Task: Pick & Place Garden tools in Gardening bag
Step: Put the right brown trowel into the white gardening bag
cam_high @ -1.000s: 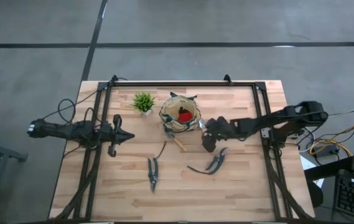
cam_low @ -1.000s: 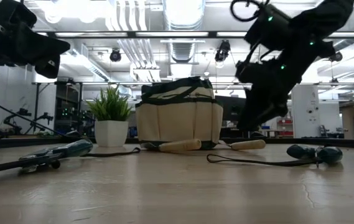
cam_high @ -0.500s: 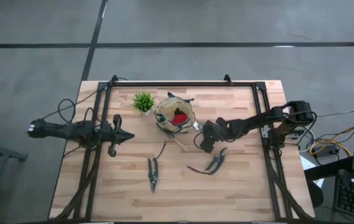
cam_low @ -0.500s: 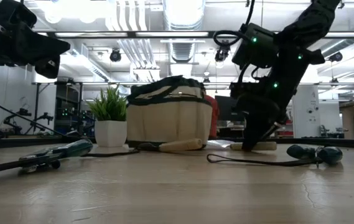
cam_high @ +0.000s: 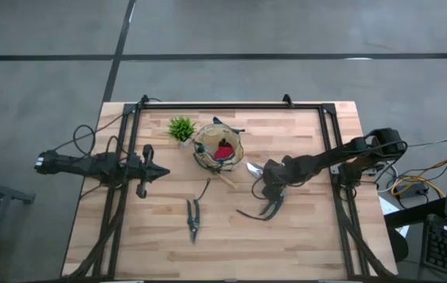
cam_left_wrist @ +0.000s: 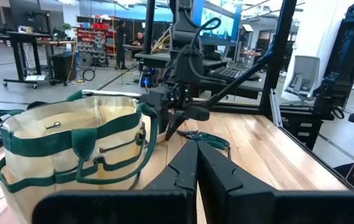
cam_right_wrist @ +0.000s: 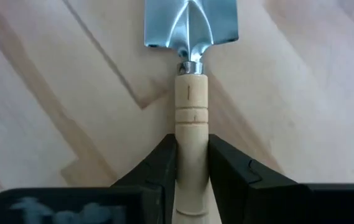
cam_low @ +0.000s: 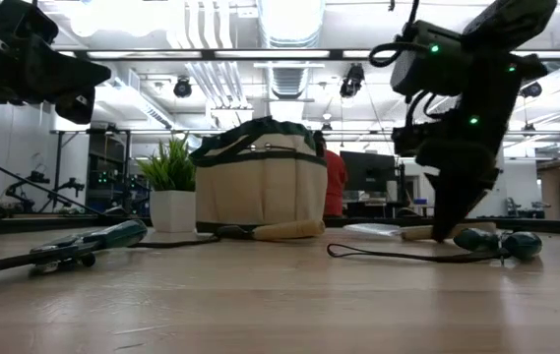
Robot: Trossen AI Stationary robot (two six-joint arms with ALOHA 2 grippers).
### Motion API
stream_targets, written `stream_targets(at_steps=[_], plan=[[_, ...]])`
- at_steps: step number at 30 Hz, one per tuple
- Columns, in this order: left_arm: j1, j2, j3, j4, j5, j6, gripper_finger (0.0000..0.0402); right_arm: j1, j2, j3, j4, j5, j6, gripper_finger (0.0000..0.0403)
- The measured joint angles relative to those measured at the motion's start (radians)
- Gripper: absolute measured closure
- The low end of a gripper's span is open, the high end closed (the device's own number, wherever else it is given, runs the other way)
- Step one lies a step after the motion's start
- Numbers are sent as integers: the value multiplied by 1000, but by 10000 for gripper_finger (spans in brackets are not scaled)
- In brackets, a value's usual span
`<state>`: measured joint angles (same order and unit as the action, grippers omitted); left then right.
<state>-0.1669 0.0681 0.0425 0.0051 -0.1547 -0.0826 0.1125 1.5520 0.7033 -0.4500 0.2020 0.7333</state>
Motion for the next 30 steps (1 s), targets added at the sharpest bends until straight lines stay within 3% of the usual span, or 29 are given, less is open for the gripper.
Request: stream_targets(at_steps=[13,20,23,30], plan=[[0,0,0,0,0,0,392,68,-19,33,-37,-118,8,280],[0,0,0,0,0,0,392,65,-70,63,-77,-107,-60,247],[0,0,0,0,0,0,392,57,-97,73,-69,-40,-107,238],[1,0,0,0,0,0,392,-41,-124,78,-42,-2,-152,232]])
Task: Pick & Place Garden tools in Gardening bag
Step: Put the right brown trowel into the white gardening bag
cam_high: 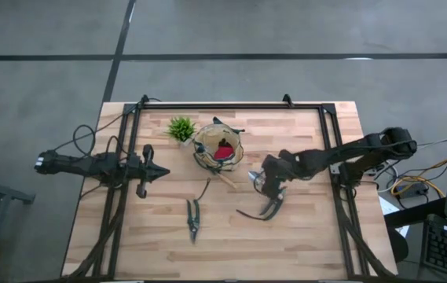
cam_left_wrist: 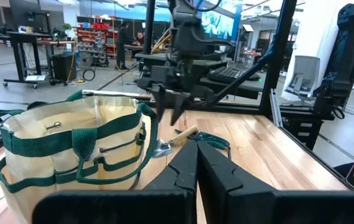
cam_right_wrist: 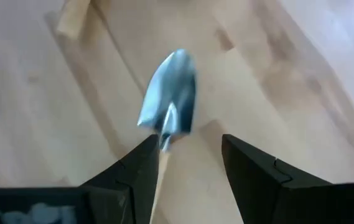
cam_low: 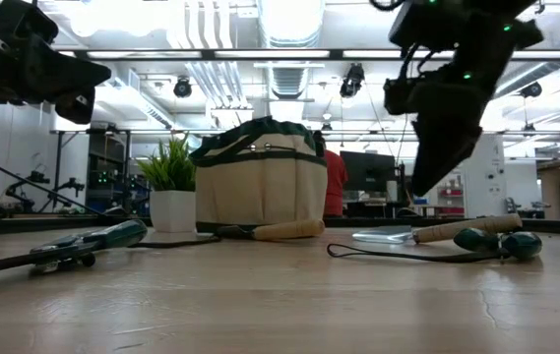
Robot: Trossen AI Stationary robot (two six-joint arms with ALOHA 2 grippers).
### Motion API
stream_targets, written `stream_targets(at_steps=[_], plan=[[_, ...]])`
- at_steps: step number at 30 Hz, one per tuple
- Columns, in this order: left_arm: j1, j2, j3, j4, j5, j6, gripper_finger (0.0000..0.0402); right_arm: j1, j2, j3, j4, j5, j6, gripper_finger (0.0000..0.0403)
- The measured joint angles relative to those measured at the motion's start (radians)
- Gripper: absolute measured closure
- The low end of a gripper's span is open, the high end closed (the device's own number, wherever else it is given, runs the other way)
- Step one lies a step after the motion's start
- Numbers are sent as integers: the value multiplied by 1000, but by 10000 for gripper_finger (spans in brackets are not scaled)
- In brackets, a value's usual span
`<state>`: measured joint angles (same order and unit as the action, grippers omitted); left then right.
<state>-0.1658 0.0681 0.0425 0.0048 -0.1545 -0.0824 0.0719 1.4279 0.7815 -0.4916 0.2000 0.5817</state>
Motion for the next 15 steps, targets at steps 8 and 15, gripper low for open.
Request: stream_targets(at_steps=[8,15], plan=[[0,0,0,0,0,0,392,-145,44,-4,65,-148,-97,232],[-1,0,0,1,0,0,392,-227,100,-8,116,-265,-182,232]])
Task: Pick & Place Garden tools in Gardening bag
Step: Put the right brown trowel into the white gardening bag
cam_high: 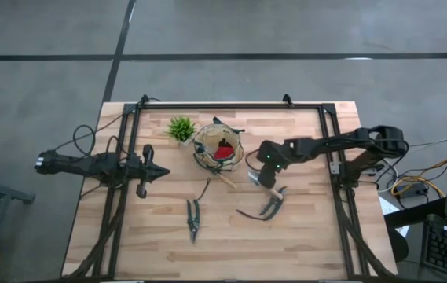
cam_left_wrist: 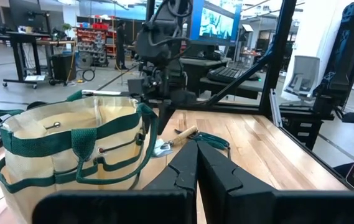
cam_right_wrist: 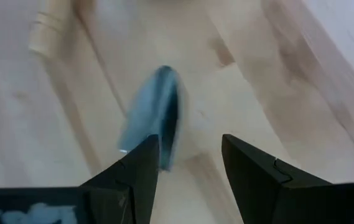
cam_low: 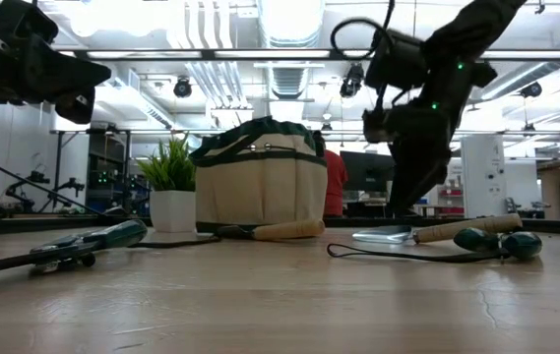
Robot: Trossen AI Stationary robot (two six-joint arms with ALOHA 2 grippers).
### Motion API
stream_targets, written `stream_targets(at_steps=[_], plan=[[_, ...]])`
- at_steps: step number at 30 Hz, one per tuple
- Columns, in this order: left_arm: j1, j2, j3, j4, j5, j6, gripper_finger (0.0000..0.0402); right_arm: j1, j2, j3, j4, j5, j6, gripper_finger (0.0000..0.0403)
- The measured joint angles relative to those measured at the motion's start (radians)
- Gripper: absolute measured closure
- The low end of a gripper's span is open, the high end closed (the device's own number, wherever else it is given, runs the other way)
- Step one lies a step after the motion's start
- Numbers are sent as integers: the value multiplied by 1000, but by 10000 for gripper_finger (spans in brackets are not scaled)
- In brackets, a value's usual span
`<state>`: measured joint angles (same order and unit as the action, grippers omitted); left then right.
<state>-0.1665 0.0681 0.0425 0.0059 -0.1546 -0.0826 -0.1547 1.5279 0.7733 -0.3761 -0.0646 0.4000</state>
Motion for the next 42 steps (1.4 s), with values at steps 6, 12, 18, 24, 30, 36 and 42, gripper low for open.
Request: stream_targets(at_steps=[6,12,18,24,30,36,42], plan=[[0,0,0,-1,0,0,392,-40,48,-15,55,-116,-30,232],[0,0,0,-1,0,0,392,-54,84,-24,115,-204,-60,232],[0,1,0,0,0,0,392,-59,111,-24,128,-206,-70,246],[0,1,0,0,0,0,392,-58,115,-26,157,-202,-94,281],[0,1,0,0,0,0,392,-58,122,-26,169,-204,-106,339],[0,1,0,0,0,0,392,-58,123,-23,185,-242,-108,390],[0,1,0,0,0,0,392,-55,98,-25,175,-258,-108,394]])
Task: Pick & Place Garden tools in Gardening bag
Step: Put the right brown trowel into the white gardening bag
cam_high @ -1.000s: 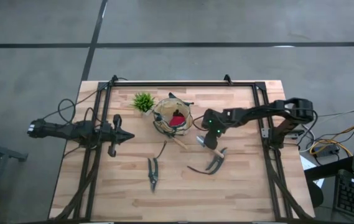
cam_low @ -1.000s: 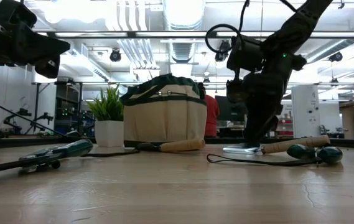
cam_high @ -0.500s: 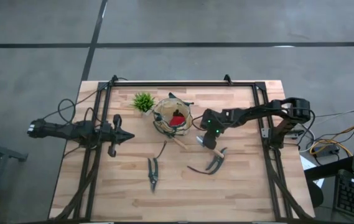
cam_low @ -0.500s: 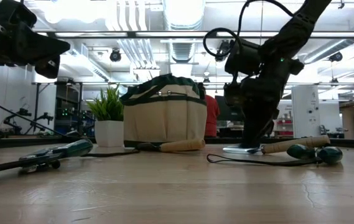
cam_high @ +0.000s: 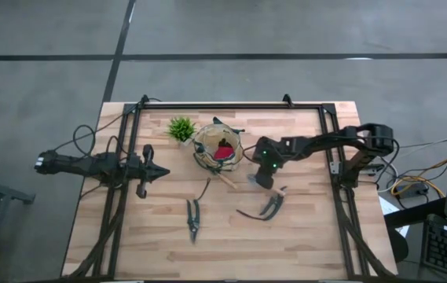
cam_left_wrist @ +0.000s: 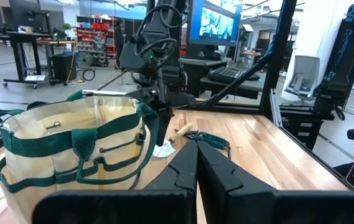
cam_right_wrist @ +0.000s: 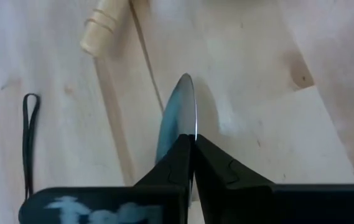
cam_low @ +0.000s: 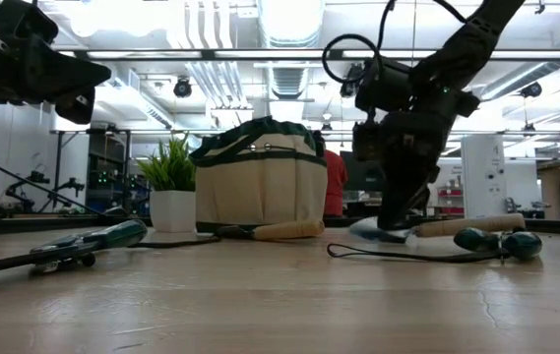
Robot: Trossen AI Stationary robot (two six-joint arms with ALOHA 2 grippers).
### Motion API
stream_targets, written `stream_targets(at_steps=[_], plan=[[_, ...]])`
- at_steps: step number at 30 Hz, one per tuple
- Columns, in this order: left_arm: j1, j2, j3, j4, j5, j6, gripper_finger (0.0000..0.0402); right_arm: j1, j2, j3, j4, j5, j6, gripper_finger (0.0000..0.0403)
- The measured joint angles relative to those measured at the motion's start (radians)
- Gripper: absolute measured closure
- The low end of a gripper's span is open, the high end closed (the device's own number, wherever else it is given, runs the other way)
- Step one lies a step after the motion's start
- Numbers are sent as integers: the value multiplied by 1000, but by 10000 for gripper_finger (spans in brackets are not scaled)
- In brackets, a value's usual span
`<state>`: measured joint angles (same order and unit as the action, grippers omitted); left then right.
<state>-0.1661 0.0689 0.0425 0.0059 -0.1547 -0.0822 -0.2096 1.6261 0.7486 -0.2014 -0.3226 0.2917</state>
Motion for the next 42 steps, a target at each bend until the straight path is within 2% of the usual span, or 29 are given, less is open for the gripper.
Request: stream_targets(at_steps=[8,15,22,26,33,37,42], plan=[[0,0,0,0,0,0,392,15,-104,-3,-1,21,-11,396],[0,0,0,0,0,0,392,64,-258,-3,3,128,-18,395],[0,0,0,0,0,0,392,126,-408,-2,41,313,-42,395],[0,0,0,0,0,0,392,164,-465,-15,120,414,-90,395],[0,0,0,0,0,0,392,192,-486,-65,371,556,-170,394],[0,0,0,0,0,0,392,190,-463,-94,484,598,-208,395],[0,0,0,0,0,0,392,190,-445,-99,475,587,-185,394]])
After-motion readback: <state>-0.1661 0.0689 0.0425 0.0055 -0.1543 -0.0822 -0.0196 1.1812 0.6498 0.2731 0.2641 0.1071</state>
